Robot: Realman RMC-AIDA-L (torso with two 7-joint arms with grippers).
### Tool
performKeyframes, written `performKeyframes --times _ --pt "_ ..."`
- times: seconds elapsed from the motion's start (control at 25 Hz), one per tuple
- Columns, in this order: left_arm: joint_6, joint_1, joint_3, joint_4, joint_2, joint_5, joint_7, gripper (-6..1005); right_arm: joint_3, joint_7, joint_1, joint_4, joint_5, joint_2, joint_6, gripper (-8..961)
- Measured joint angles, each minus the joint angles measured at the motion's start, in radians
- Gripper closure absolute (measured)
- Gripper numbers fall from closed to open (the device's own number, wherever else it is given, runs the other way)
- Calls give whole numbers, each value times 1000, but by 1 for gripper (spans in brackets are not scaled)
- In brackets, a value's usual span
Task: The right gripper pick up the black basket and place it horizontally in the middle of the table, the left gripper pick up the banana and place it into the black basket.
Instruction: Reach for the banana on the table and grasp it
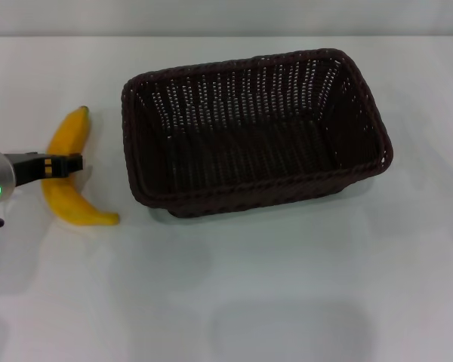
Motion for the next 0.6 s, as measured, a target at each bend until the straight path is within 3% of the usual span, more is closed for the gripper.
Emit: performKeyframes --times 0.48,0.6 --pt "0 -4 -37 4 -2 -4 -3 498 0 12 0 0 0 0 -19 278" --pt "0 -4 -40 12 -1 -4 -2 503 0 12 0 1 0 0 -19 278"
